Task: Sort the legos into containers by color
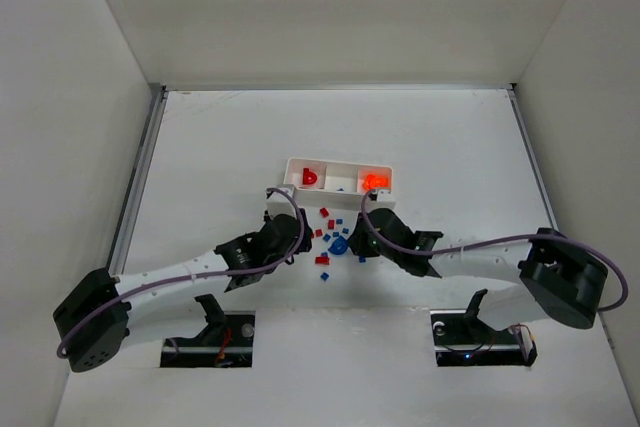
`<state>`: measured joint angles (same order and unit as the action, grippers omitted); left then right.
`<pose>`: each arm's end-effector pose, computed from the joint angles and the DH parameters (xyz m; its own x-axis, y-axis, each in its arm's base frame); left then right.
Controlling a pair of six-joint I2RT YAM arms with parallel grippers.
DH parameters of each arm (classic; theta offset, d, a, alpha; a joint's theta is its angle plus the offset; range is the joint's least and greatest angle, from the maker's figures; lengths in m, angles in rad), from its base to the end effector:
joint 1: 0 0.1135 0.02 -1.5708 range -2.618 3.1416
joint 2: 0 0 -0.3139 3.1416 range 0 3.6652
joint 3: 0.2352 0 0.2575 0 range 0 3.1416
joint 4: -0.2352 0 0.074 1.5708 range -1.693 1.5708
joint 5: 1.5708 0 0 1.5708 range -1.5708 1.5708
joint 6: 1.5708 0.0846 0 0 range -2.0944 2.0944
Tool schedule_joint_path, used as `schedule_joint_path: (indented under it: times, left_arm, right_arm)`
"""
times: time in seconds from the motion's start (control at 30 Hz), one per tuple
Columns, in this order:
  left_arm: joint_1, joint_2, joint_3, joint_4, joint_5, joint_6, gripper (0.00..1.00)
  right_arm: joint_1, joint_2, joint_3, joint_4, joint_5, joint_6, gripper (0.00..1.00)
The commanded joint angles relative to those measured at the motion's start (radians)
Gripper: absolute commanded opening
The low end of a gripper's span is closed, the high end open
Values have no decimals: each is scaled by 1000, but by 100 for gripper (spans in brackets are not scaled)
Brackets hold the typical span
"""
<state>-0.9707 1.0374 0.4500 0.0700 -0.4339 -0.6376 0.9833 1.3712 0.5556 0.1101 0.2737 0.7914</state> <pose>0.1610 -0.1723 0.2204 -0.5474 -0.1565 -0.8221 0.2696 0.8970 -0.3503 0.1806 0.2299 0.1792 -0.7415 0.1221 -0.6597 -0.2274 0.8794 0.4184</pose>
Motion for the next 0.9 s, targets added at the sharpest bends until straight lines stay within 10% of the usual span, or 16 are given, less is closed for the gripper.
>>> schedule_joint_path:
  times: [0.0,0.87]
  left_arm:
    - [-9,-36,-16,4,-12,-20,39]
    - [-73,3,-37,44,17,-28,41]
  right_arm:
    - [-19,-17,24,-33,9,-14,26]
    - [-18,34,-25,123,-82,40,37]
